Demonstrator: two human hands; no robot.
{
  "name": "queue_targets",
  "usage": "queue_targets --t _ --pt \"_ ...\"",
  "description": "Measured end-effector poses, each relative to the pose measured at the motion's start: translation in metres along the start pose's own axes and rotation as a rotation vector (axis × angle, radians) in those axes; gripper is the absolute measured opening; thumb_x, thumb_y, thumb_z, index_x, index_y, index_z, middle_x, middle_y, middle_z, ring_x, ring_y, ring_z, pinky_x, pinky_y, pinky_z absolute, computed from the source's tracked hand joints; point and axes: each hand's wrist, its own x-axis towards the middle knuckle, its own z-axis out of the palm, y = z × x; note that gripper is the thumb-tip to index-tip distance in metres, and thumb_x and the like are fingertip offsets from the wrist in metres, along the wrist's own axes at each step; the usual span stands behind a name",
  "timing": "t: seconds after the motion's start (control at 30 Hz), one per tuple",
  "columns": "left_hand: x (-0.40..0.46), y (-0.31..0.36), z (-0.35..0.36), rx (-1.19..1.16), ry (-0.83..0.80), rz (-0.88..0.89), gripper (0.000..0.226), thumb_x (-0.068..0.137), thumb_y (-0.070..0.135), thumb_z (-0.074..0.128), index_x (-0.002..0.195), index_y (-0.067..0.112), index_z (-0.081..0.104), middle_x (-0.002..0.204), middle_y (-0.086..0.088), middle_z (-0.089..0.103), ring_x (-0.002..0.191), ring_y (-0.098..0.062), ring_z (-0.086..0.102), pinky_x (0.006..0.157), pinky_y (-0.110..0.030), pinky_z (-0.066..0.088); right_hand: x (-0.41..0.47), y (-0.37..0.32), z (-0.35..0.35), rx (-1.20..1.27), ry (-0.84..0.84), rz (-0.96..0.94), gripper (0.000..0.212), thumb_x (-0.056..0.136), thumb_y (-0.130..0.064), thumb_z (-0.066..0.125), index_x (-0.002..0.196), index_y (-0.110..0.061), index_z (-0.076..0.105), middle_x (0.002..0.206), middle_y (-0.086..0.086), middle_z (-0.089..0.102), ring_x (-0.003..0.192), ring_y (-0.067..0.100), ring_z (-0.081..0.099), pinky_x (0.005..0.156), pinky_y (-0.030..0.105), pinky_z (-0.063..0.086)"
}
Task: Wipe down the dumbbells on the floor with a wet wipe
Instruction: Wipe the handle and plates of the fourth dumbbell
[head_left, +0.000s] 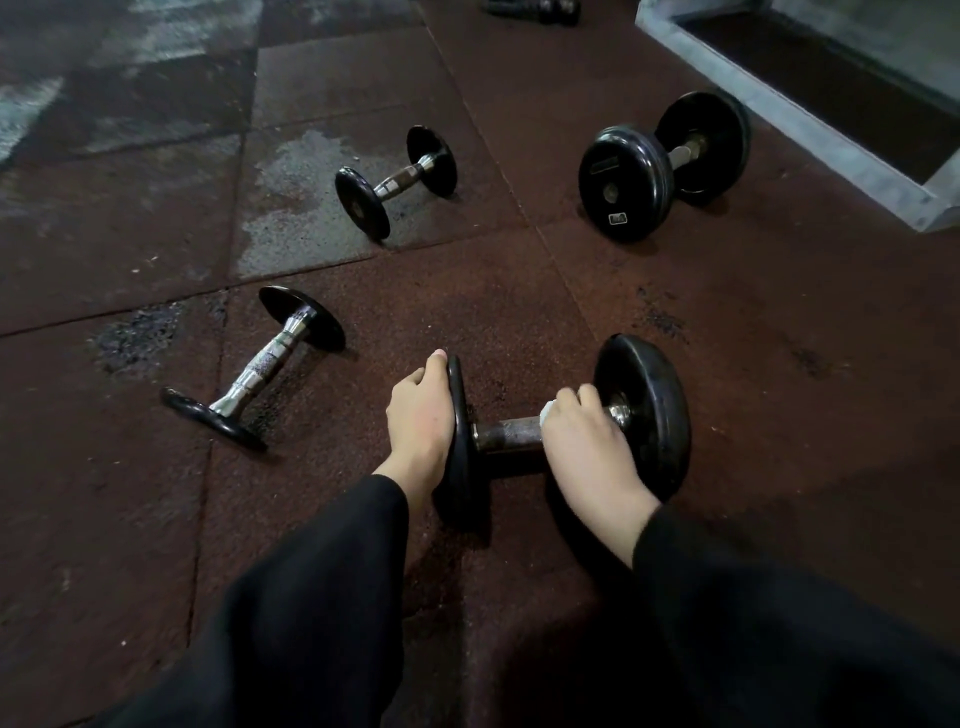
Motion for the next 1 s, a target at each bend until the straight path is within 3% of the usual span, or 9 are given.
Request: queue_targets --t 0.07,0.13,0.23,0.5,0.73,1.0 --pt "-0.002 0.001 0.0 0.012 -0.006 0.008 0.039 0.093 0.044 0.043 0.101 0.011 0.062 0.112 -0.007 0.063 0.106 -0.025 0.058 0.097 -0.036 0.042 0.017 0.012 -0.001 -0.024 -0.072 -0.022 0.028 0.09 0.002 0.041 0.107 0.001 0.064 0.109 0.015 0.057 0.11 0.032 0.048 0.082 0.032 0.048" --pt "-0.003 0.001 0.0 0.008 -0.001 0.019 0.042 0.093 0.043 0.043 0.103 0.008 0.063 0.115 -0.009 0.064 0.106 -0.025 0.058 0.096 -0.036 0.041 0.026 0.019 -0.002 -0.027 -0.129 0.007 0.035 0.094 0.003 0.033 0.119 0.0 0.057 0.12 0.017 0.052 0.117 0.033 0.041 0.089 0.034 0.044" --pt "-0.003 0.001 0.0 0.024 0.006 0.023 0.049 0.093 0.044 0.043 0.119 0.007 0.061 0.122 -0.01 0.062 0.113 -0.026 0.056 0.098 -0.035 0.04 0.015 0.014 0.0 -0.094 -0.105 0.007 0.035 0.095 0.001 0.031 0.119 0.001 0.057 0.12 0.017 0.05 0.115 0.033 0.042 0.088 0.032 0.044" --pt "-0.001 -0.003 0.0 0.027 -0.003 0.024 0.054 0.091 0.048 0.043 0.122 0.007 0.06 0.126 -0.011 0.061 0.118 -0.028 0.054 0.106 -0.042 0.038 0.015 0.001 0.0 -0.294 -0.159 0.029 0.036 0.093 0.001 0.03 0.119 0.001 0.054 0.118 0.023 0.047 0.109 0.035 0.045 0.09 0.036 0.041" --pt "0.002 -0.003 0.0 0.041 0.003 0.039 0.053 0.091 0.047 0.042 0.119 0.007 0.062 0.122 -0.012 0.063 0.116 -0.029 0.056 0.105 -0.042 0.039 -0.006 0.0 0.003 -0.235 -0.059 0.005 0.051 0.082 0.005 0.018 0.113 -0.003 0.058 0.112 0.012 0.048 0.105 0.027 0.046 0.083 0.028 0.041" --pt "0.002 -0.003 0.0 0.04 -0.004 0.03 0.053 0.092 0.047 0.042 0.123 0.008 0.059 0.125 -0.011 0.061 0.116 -0.029 0.055 0.105 -0.041 0.039 0.017 0.015 -0.001 -0.164 -0.15 -0.004 0.036 0.094 0.002 0.032 0.122 0.003 0.054 0.121 0.017 0.045 0.114 0.033 0.042 0.091 0.032 0.042"
